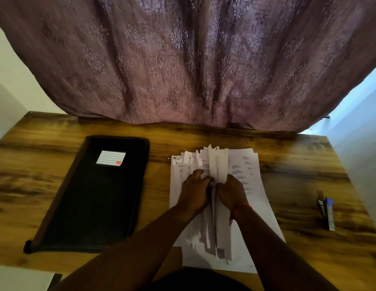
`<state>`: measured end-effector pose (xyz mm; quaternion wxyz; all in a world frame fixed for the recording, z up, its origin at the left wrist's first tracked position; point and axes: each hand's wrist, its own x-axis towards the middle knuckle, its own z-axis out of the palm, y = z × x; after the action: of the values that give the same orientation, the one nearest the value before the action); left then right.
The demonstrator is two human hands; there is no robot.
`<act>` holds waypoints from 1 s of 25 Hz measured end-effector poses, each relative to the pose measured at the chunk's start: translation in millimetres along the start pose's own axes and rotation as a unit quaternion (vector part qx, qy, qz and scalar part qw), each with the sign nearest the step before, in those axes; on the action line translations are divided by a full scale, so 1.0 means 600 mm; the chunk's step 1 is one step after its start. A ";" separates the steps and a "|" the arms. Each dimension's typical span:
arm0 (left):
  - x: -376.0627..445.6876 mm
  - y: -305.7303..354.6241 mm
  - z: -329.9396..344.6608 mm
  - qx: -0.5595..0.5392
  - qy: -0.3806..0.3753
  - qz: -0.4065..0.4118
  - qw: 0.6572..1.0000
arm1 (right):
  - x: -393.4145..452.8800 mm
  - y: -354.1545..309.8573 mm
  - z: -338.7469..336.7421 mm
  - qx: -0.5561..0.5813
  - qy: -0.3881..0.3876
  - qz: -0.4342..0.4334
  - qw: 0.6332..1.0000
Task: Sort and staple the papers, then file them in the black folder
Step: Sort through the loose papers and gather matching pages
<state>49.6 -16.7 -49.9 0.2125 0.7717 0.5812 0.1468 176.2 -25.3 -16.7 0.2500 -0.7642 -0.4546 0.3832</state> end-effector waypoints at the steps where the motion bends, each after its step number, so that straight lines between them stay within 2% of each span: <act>1: 0.001 0.003 0.002 -0.003 0.006 -0.019 1.000 | 0.000 -0.002 0.001 -0.004 -0.001 0.004 1.000; 3: 0.001 0.007 0.005 -0.004 0.024 -0.039 0.999 | 0.000 -0.003 0.002 -0.007 -0.006 0.007 1.000; 8: 0.001 0.024 -0.005 0.015 0.026 -0.027 0.999 | 0.003 0.005 0.002 0.014 -0.013 0.003 1.000; 10: 0.003 0.030 -0.006 -0.026 0.032 -0.067 0.997 | 0.003 0.007 0.002 0.016 -0.014 0.000 1.000; 13: 0.005 0.034 -0.006 -0.061 -0.004 -0.124 0.990 | 0.001 0.008 0.003 0.029 -0.008 -0.008 1.000; 19: 0.023 0.017 0.000 -0.179 -0.063 -0.228 0.955 | -0.005 0.009 0.004 0.041 0.014 -0.036 0.998; 23: 0.027 0.012 0.002 -0.199 -0.073 -0.236 0.948 | -0.009 0.004 0.006 0.028 0.004 -0.045 0.999; 25: 0.020 0.013 0.000 -0.169 -0.052 -0.217 0.960 | -0.010 0.001 0.004 -0.012 0.016 -0.042 0.999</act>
<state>59.6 -6.9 -46.1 0.3970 0.5861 0.6896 0.1526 172.8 -30.8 -16.4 0.2637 -0.7535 -0.4865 0.3550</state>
